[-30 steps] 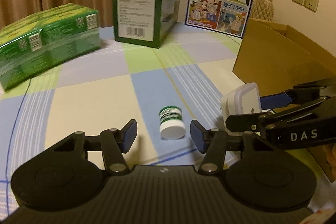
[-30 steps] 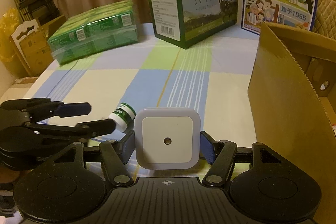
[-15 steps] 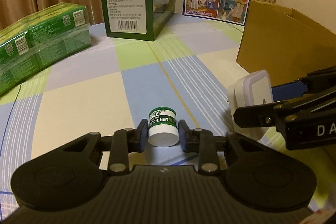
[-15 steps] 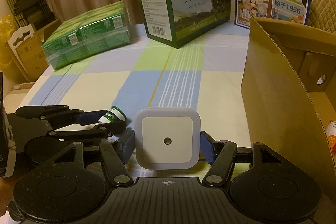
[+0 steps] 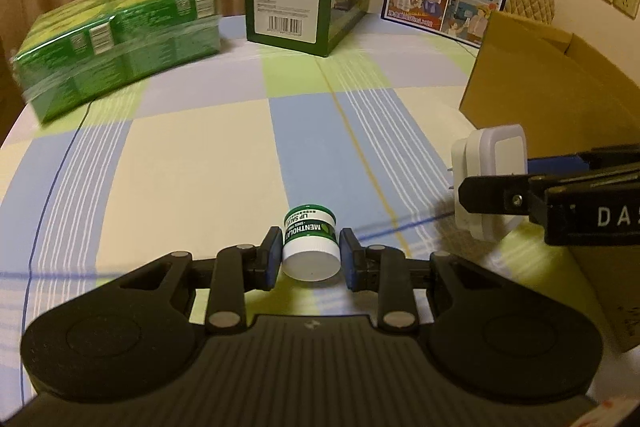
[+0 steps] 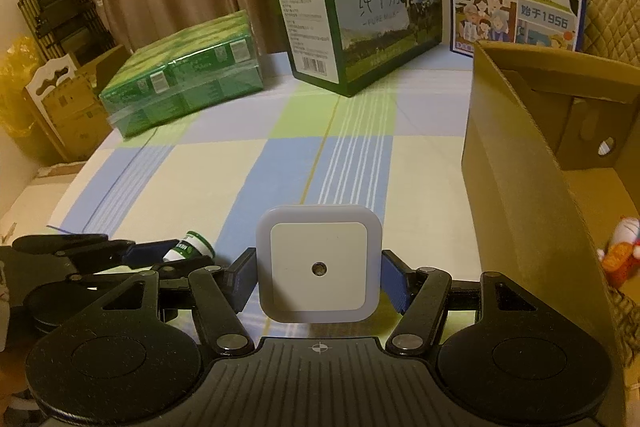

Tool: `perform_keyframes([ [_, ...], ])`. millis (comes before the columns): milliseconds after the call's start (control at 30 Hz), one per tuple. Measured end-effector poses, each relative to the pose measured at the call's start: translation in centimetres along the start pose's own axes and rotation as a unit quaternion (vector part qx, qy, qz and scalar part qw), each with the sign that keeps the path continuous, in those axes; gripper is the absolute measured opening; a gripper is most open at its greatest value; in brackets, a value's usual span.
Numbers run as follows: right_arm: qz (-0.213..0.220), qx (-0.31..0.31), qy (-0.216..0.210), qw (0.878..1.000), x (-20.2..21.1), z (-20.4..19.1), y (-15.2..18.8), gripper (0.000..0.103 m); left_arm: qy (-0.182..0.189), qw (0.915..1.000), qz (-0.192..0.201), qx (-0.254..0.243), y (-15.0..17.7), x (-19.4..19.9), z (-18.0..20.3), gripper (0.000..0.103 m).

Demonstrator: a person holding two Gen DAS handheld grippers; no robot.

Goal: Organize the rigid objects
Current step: 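Grasp the white MENTHOL jar with the left tool, then carry the MENTHOL jar and the night-light over the cardboard box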

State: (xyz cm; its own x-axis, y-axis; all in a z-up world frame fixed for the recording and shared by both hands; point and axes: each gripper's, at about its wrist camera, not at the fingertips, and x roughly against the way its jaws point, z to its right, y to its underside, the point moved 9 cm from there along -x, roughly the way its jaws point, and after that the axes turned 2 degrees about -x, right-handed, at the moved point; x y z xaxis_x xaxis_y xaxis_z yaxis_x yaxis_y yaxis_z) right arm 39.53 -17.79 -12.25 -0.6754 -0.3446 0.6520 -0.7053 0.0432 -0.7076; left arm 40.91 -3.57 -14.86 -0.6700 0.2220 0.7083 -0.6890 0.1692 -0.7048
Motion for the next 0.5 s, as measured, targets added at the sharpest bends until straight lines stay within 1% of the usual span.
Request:
perform_keyframes([
  [233,0.001,-0.010,-0.008,1.000,3.7,-0.6,2.4,0.061,0.002,0.9995,0.002,0.033,1.8,4.1,0.9,0.025],
  [500,0.018,-0.010,-0.013,1.000,9.0,-1.8,4.4,0.061,0.002,0.9988,0.005,0.049,3.9,9.9,2.4,0.025],
])
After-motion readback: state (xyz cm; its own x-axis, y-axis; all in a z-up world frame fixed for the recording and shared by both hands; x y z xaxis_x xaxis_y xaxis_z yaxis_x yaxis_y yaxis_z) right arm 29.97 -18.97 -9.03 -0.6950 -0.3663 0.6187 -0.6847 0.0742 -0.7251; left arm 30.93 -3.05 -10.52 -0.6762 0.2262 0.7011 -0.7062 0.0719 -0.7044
